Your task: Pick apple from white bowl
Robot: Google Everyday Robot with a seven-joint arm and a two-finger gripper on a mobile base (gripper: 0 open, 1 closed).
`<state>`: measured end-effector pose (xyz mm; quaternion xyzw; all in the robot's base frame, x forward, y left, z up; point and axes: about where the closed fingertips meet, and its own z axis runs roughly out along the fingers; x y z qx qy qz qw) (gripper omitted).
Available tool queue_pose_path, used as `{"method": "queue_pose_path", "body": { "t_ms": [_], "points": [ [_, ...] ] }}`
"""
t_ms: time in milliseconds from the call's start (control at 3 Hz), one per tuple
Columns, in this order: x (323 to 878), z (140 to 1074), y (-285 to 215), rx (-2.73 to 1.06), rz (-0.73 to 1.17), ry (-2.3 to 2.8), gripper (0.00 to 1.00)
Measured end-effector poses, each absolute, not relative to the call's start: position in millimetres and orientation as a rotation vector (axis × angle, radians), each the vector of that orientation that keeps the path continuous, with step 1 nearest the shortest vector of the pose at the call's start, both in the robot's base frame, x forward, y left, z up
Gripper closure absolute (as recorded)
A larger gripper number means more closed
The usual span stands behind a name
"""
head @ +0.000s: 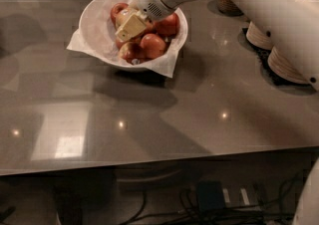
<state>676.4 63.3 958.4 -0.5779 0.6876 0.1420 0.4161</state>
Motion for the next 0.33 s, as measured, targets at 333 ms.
{"method": "queue_pose_path", "body": {
  "t_ms": [333],
  "points": [
    [655.8,993.2,58.5,-1.528,0.370,1.640,1.00]
  ]
}}
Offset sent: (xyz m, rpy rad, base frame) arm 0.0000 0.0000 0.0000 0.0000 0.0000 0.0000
